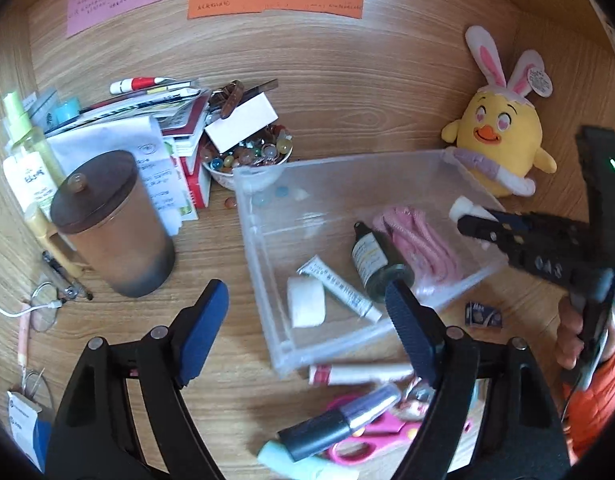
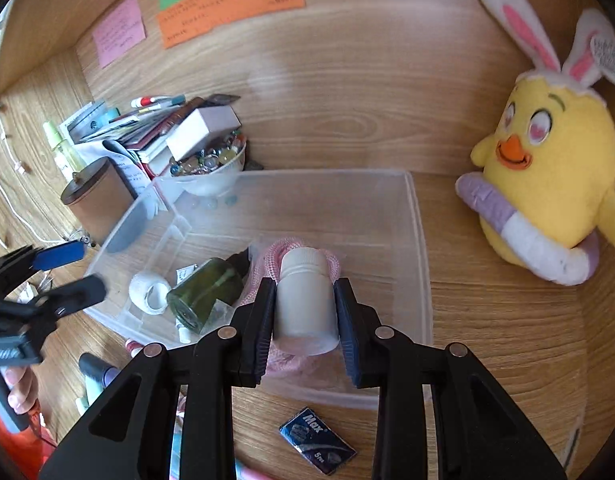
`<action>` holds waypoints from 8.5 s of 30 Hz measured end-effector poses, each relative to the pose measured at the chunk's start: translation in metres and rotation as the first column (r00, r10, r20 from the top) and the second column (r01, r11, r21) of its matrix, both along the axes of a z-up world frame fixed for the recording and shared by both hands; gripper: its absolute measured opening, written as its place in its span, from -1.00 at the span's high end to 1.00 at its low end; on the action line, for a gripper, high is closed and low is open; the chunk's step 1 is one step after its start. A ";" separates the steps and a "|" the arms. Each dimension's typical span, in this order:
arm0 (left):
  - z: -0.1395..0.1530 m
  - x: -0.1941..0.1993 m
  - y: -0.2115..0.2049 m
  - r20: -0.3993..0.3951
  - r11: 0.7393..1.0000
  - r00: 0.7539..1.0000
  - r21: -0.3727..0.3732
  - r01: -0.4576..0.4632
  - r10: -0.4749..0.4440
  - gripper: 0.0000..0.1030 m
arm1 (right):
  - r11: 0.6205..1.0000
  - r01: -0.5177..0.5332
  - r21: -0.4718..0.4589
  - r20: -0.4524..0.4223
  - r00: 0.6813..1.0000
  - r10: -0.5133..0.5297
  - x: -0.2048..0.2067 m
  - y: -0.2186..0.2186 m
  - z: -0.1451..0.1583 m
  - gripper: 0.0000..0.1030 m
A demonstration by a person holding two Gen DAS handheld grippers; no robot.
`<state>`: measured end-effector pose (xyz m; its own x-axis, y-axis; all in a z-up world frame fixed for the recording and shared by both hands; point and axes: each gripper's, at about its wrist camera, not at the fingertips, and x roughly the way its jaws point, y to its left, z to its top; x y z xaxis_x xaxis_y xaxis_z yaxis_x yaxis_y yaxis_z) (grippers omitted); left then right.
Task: Organize objects
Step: 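Lower the white pill bottle into the clear box and open the right gripper, then grasp the teal tape roll with the right gripper while the left gripper holds the allnighter spray, then place the teal tape roll and allnighter spray into the clear box, open both grippers, then reach the right gripper to the brown eraser while the left gripper grasps the white marker, then carry the brown eraser and white marker into the clear box and release both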
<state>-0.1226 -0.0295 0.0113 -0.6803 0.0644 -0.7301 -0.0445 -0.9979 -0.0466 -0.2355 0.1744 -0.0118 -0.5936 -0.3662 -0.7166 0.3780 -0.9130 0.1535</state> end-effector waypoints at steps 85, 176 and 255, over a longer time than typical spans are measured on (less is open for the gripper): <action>0.018 0.009 0.016 -0.083 0.992 0.992 -0.087 0.092 -0.100 0.50 | 0.992 -0.108 0.067 -0.180 0.977 0.118 0.087 -0.028 0.042 0.27; -0.079 0.098 0.035 0.160 0.970 0.965 -0.095 0.223 -0.207 -0.89 | 0.990 -0.086 0.112 0.050 0.995 0.081 0.149 0.010 -0.058 0.27; 0.011 -0.024 0.007 -0.052 0.994 0.995 -0.069 0.086 -0.090 0.60 | 0.999 -0.015 0.047 -0.046 0.999 0.017 0.009 -0.023 0.006 0.11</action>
